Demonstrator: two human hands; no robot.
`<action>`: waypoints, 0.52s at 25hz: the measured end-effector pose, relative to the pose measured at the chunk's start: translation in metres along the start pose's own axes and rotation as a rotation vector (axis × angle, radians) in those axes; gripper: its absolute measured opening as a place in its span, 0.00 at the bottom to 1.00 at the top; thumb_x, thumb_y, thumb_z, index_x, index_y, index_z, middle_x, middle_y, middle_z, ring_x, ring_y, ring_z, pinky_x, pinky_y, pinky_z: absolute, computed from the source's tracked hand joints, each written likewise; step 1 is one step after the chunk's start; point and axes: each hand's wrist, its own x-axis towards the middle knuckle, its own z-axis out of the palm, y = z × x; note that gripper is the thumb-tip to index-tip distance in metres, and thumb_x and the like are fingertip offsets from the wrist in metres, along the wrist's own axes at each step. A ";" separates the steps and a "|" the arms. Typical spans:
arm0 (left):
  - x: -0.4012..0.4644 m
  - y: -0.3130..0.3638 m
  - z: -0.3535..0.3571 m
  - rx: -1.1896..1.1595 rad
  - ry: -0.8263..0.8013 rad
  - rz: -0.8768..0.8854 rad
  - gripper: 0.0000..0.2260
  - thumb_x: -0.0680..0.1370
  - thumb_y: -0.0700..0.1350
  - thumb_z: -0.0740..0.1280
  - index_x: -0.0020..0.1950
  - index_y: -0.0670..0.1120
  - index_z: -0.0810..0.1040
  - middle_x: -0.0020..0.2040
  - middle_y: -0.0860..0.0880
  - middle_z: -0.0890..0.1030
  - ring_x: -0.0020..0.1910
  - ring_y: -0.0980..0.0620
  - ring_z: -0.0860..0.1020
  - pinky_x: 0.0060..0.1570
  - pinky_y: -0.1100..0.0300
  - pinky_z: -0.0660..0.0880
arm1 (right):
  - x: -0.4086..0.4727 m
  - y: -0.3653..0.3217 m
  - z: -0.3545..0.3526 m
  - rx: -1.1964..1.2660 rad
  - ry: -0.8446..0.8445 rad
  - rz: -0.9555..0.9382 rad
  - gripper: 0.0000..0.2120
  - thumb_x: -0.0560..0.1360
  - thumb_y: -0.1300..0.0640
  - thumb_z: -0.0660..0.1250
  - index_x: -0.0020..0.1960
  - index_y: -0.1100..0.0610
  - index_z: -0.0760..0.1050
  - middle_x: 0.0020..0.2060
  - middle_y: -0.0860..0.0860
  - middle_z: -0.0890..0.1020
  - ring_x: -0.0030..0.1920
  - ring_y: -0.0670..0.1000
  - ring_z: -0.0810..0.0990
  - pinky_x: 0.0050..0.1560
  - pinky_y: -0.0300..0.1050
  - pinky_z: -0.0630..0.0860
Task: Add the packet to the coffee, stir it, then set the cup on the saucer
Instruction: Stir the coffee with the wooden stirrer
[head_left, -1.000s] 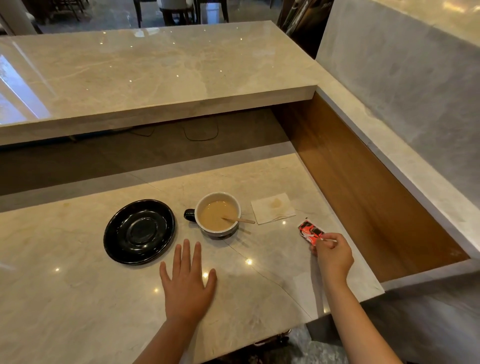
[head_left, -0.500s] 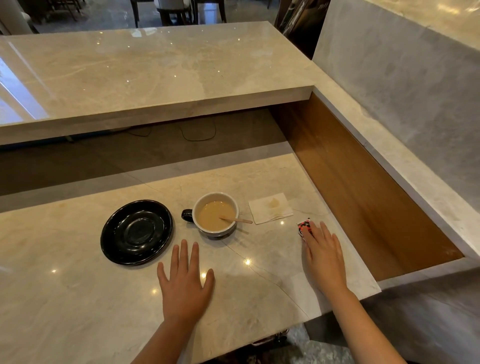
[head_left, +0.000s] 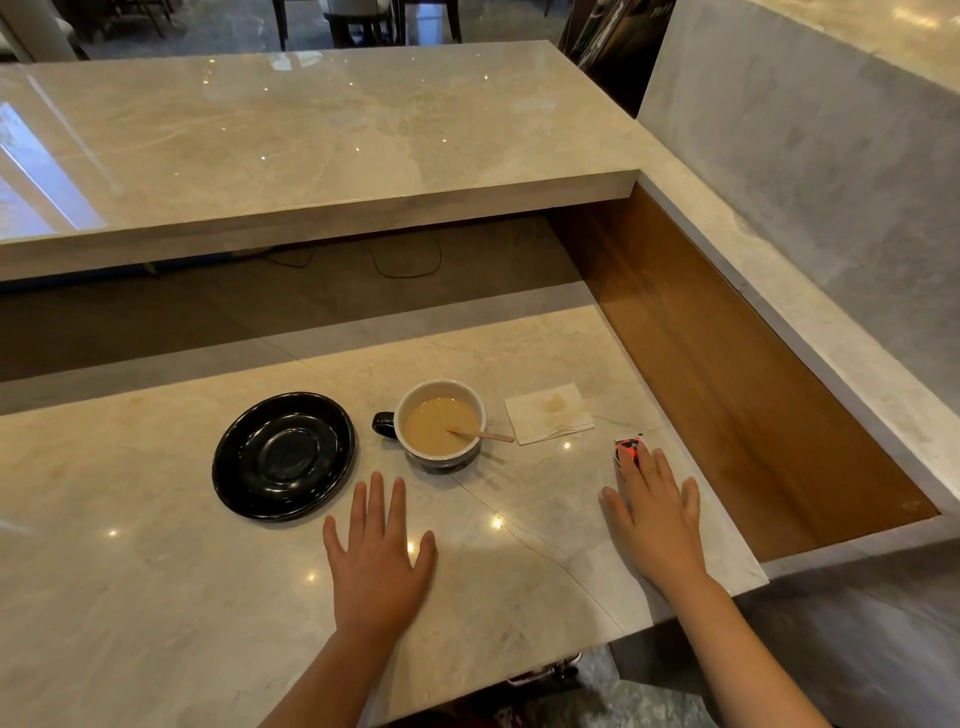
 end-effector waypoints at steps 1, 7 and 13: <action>0.000 0.000 0.000 0.001 0.003 0.002 0.30 0.78 0.62 0.48 0.76 0.52 0.42 0.77 0.48 0.41 0.75 0.49 0.38 0.71 0.40 0.38 | 0.000 -0.006 -0.006 0.043 0.051 0.001 0.25 0.79 0.47 0.51 0.74 0.51 0.52 0.75 0.52 0.56 0.75 0.53 0.47 0.72 0.63 0.43; 0.001 -0.001 0.003 0.001 0.018 0.000 0.31 0.77 0.62 0.48 0.75 0.53 0.41 0.78 0.49 0.42 0.75 0.50 0.38 0.71 0.41 0.38 | 0.003 -0.075 -0.039 0.540 0.292 -0.059 0.18 0.75 0.50 0.64 0.63 0.52 0.69 0.53 0.53 0.78 0.54 0.51 0.74 0.55 0.46 0.70; 0.001 -0.001 0.004 0.003 0.014 -0.015 0.31 0.76 0.63 0.46 0.73 0.56 0.36 0.78 0.50 0.41 0.75 0.51 0.37 0.71 0.41 0.38 | 0.015 -0.132 -0.018 0.873 0.086 0.130 0.10 0.68 0.52 0.74 0.46 0.51 0.77 0.31 0.46 0.79 0.31 0.39 0.77 0.30 0.28 0.71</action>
